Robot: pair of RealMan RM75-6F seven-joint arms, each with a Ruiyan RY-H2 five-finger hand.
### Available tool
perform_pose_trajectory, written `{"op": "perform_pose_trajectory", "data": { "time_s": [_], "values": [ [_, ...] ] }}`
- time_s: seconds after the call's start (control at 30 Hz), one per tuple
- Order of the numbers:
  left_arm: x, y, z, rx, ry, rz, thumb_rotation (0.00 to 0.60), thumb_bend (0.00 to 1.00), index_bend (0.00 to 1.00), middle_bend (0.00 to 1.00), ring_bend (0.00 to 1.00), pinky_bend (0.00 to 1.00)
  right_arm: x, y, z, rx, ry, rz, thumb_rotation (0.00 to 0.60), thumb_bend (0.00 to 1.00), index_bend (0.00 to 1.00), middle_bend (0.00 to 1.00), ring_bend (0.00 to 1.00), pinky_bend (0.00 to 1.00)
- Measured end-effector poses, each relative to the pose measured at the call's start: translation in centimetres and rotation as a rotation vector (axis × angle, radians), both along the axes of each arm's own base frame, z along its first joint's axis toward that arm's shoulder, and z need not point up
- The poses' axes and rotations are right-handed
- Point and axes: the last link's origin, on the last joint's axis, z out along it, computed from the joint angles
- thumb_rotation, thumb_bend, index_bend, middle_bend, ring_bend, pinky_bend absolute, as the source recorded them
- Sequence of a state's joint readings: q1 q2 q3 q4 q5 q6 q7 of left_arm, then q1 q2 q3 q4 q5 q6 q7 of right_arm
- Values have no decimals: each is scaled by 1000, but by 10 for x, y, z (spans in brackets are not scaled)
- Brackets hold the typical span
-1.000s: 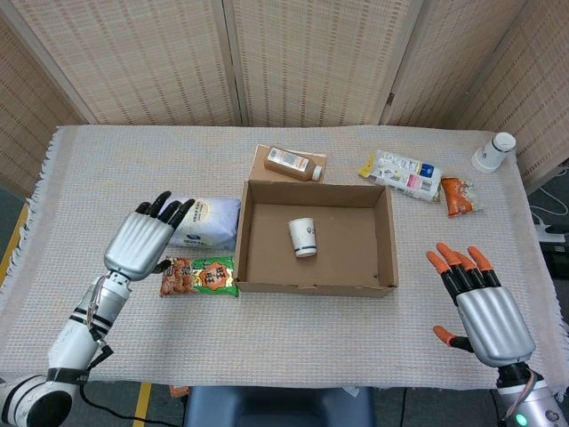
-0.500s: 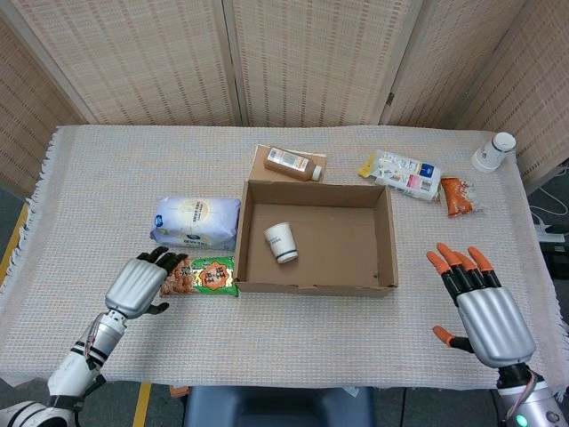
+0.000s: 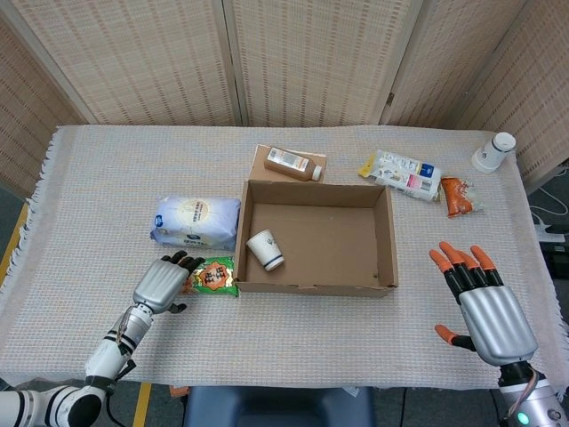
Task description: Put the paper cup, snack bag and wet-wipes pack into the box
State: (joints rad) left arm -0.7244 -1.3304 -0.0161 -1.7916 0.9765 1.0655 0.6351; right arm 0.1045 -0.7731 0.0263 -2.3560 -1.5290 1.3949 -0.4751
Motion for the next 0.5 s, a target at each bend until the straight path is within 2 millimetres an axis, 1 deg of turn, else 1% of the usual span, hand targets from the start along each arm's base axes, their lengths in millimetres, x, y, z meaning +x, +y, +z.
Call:
{"op": "perform_pose_trajectory", "data": {
  "time_s": [0.17, 0.23, 0.37, 0.5],
  "values": [
    [-5, 11, -15, -10, 4, 20, 600, 152, 189, 242, 121, 309, -1, -1, 0, -2, 0, -5, 600, 81, 70, 0, 0, 0],
    [-6, 14, -19, -7, 1, 24, 600, 152, 190, 241, 121, 307, -1, -2, -1, 1, 1, -8, 600, 81, 70, 0, 0, 0],
    [-6, 21, -20, 6, -7, 25, 600, 152, 185, 240, 121, 303, -1, -3, -2, 5, 4, -13, 600, 81, 70, 0, 0, 0],
    [-6, 23, -19, 10, -8, 25, 600, 153, 162, 239, 120, 299, -2, -3, -2, 5, 4, -16, 600, 81, 70, 0, 0, 0]
  ]
}}
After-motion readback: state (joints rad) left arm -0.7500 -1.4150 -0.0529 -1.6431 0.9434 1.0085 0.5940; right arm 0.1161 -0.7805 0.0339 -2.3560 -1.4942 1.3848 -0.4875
